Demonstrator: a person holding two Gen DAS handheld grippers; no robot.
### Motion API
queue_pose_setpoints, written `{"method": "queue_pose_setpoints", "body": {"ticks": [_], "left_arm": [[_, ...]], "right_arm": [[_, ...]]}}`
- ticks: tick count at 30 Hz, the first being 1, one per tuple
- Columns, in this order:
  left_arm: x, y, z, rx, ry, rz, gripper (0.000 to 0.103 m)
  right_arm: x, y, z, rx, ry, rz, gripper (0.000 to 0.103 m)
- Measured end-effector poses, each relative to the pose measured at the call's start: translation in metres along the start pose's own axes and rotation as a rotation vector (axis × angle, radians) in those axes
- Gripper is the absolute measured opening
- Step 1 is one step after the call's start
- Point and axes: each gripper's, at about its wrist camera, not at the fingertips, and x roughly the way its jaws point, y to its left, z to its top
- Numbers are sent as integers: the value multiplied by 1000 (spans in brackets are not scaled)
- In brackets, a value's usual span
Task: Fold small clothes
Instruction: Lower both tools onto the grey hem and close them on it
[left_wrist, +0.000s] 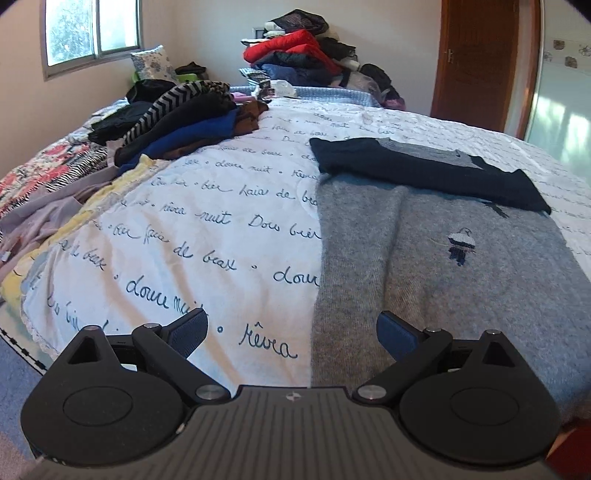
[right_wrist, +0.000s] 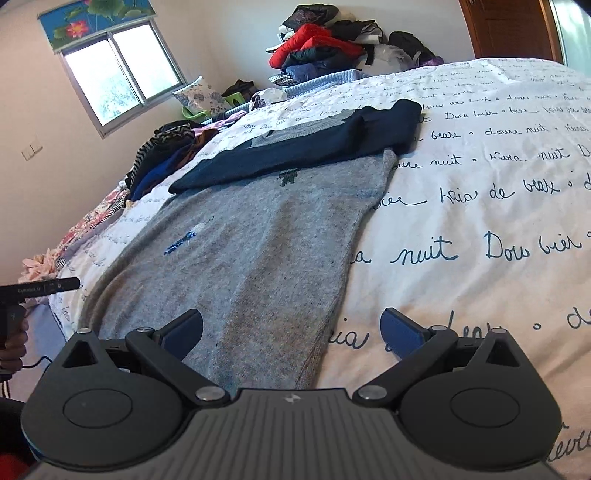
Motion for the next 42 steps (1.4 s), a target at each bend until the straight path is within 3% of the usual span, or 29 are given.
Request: {"method": "queue_pose_setpoints", "body": {"ticks": [3,5,8,10,15,19,26,34,36,39,42], "left_arm": [[3,13,-10,-31,40,-90,93],[6,20,-17,-47,79,-143,80],[9,24,-29,-46,110,-208,75],[9,24,-37,-21,123,-239,73],[8,20,-49,20,122,-303,72],[10,14,-58,25,113,-395,71],[20,7,-67,1,122,-489,71],[24,19,-67,-75,122,-536,67],[25,20,-67,-87,121,-541,66],[24,22,-68,-98,117,-533,61],[24,27,-69,-107,122,-531,51]], "right_arm": [[-13,-2,-2,-24,7,25,103],[-20,-2,-5,-44,19,44,103],[-30,0,-10,-93,33,69,103],[-33,1,-14,-109,46,92,102],[-29,-3,-24,-92,104,138,84],[-29,-6,-28,-96,123,156,82],[-25,-16,-35,-27,168,279,77],[10,-13,-42,38,299,422,51],[19,-7,-44,18,334,420,40],[23,-7,-45,28,349,436,32],[20,-16,-48,59,344,414,20]]}}
